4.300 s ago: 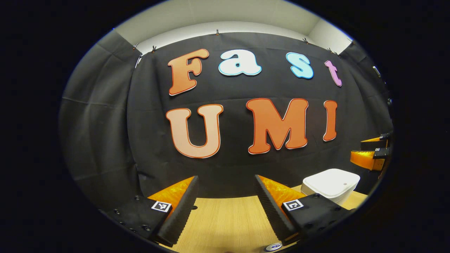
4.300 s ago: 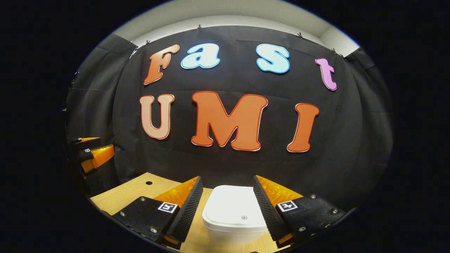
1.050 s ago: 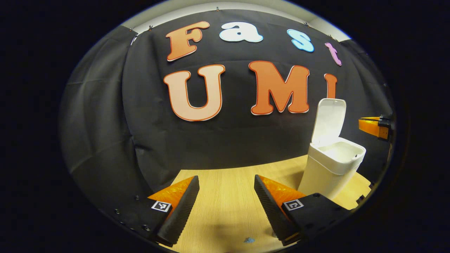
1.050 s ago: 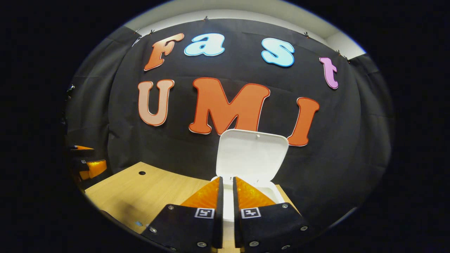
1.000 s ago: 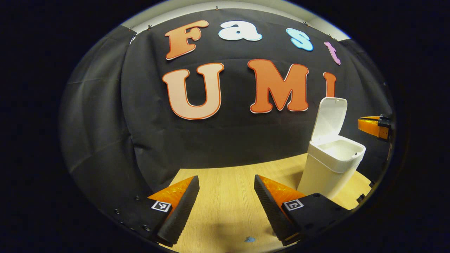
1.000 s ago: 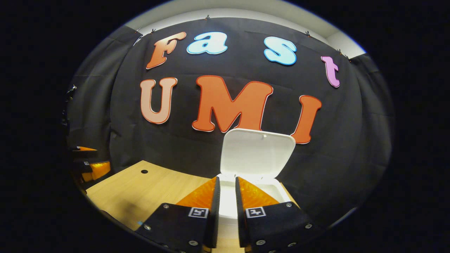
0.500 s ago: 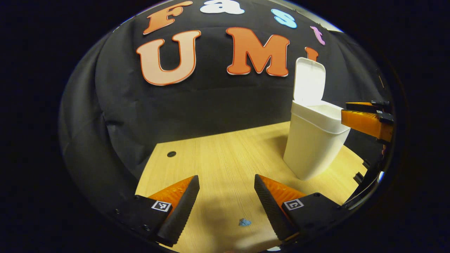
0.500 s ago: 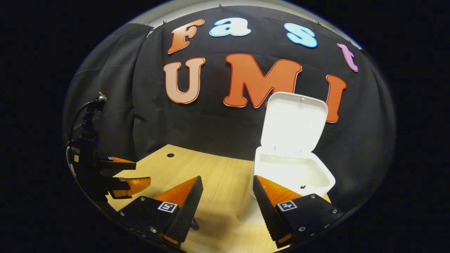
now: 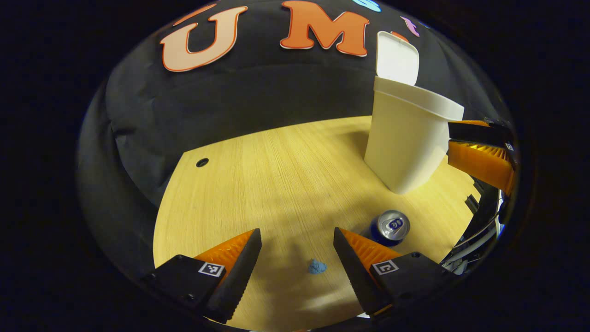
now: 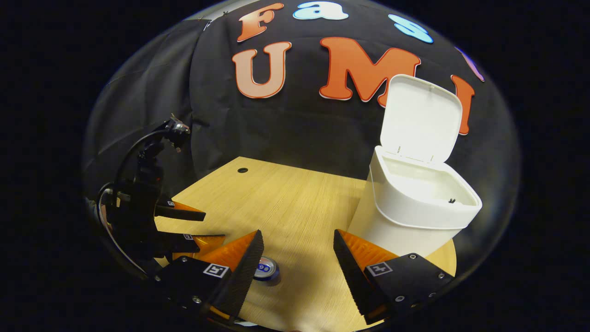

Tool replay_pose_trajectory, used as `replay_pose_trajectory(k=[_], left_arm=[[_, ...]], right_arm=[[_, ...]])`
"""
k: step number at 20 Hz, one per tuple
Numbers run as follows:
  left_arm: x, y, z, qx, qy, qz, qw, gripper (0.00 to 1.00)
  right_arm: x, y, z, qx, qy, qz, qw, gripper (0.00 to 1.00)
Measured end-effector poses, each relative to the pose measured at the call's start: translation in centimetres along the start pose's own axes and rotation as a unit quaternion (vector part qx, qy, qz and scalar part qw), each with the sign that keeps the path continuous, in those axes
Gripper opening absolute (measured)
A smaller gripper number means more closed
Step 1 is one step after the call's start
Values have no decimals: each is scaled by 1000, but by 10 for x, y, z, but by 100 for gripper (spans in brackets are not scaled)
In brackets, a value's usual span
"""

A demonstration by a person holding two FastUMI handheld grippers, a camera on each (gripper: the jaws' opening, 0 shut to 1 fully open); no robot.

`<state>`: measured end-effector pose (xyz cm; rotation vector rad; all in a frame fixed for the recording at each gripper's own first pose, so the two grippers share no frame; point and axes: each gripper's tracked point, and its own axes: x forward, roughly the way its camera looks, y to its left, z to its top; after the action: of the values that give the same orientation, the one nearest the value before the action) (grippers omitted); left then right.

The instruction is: Press the lid of the desktop garbage bin to open it, pick up the crumpled paper on the desktop and throw it into the bin, then pick up the pop can on the desktop and drop it into the bin, and finally close the garbage bin lid.

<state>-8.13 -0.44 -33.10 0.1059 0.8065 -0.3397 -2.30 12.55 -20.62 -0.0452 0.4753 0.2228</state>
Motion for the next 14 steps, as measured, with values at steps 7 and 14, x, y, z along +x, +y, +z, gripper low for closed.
replay_pose_trajectory(k=[7, 14], left_arm=[[16, -7, -39, 21, 60, -20, 998, 96], [30, -16, -58, 18, 84, -61, 994, 96]], right_arm=[[17, 26, -39, 9, 47, 35, 998, 94], [30, 43, -67, 24, 92, 58, 994, 95]])
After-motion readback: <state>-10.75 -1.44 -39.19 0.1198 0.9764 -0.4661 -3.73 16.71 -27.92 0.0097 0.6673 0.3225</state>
